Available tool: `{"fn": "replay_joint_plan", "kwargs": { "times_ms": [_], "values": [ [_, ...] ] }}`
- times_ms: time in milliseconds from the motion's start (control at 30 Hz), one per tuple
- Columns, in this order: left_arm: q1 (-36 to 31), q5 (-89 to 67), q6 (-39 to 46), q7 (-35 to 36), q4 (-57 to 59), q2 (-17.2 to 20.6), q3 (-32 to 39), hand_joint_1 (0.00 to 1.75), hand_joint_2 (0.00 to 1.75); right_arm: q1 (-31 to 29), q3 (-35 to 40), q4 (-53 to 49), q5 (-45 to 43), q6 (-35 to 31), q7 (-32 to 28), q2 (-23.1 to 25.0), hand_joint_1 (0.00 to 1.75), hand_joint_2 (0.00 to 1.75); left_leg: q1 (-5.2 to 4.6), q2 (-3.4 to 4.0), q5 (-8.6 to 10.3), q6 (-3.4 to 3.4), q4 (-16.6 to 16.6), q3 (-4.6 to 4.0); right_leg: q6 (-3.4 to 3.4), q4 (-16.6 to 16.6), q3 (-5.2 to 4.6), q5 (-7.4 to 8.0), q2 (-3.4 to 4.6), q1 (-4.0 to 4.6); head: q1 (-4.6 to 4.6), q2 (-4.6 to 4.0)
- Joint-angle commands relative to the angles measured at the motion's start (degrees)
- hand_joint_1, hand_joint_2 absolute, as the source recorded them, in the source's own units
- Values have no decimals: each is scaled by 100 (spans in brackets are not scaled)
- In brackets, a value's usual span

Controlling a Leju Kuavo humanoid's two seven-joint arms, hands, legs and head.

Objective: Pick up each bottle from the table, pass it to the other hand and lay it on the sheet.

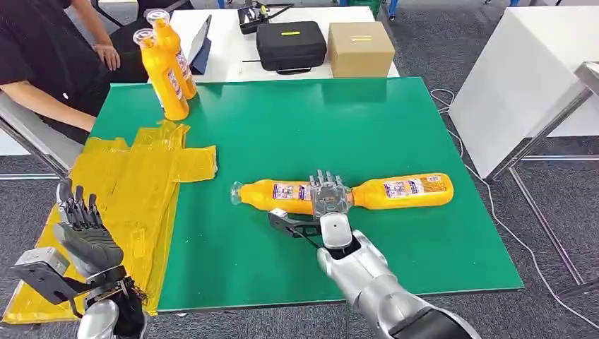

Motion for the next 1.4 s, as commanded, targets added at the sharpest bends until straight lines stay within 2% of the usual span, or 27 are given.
{"fn": "replay_joint_plan", "kwargs": {
  "times_ms": [33, 433, 700, 800, 900, 1067, 1133, 1200, 1300, 1367, 1400],
  "values": [
    [-244, 82, -41, 29, 445, 72, -182, 0, 0, -176, -401, 834, -111, 69, -142, -70, 175, 175, 0, -12, 0, -10, -6, 12, 0, -8, 17, -4, -15, -1, 0, 0],
    [-277, 115, -54, 28, 461, 76, -220, 0, 0, -153, -445, 817, -140, 111, -126, -80, 175, 175, 2, -18, -1, -15, -8, 23, -2, -14, 31, -4, -18, 1, 0, 0],
    [-568, 225, -93, 64, 746, 98, -450, 0, 0, 133, -668, 588, -286, 302, -163, -213, 175, 175, 1, -26, 2, -8, -7, 28, -1, -13, 33, -3, -23, 1, 0, 0],
    [-686, 261, -107, 66, 882, 93, -527, 0, 0, 285, -807, 302, -390, 140, -262, -241, 175, 175, 5, -44, 4, -14, -12, 38, -1, -24, 46, -5, -42, 4, 2, 0],
    [-697, 260, -107, 66, 880, 90, -531, 0, 0, 272, -810, 295, -389, 150, -260, -245, 175, 175, 3, -35, 3, -10, -11, 40, -2, -21, -3, -2, -32, 2, 2, 0],
    [-688, 263, -107, 66, 883, 96, -525, 0, 0, 259, -808, 287, -386, 165, -252, -234, 175, 175, 3, -33, 0, -12, -12, 42, -2, -22, -3, -5, -30, 3, 2, 0],
    [-680, 283, -121, 67, 868, 103, -531, 0, 0, 363, -892, 23, -505, -28, -404, -216, 175, 175, 2, -31, -3, -13, -11, 46, -3, -21, 0, -6, -28, 2, 0, 0],
    [-687, 307, -153, 72, 867, 96, -522, 0, 0, 605, -984, -750, -835, -361, -780, -214, 175, 175, 2, -27, -3, -7, -6, 41, -2, -15, -4, -5, -22, 2, 0, 2],
    [-653, 375, -253, 92, 817, 113, -451, 0, 0, 1237, -749, -2774, -1334, -714, -1290, -313, 175, 175, 1, -35, -5, -12, -4, 34, -2, -12, 8, -11, -32, 1, 2, 0],
    [-627, 403, -323, 94, 840, 115, -425, 0, 0, 1497, -554, -3606, -1529, -796, -1410, -355, 175, 175, -1, -20, -12, -14, 2, 29, -2, -3, 35, -14, -16, -1, 2, 0],
    [-606, 524, -455, 105, 896, 103, -391, 0, 0, 1653, -339, -3979, -1734, -1088, -1604, -394, 175, 175, -5, -15, -10, -11, 4, 18, 0, 4, 24, -11, -11, -4, 2, 0]
  ]
}}
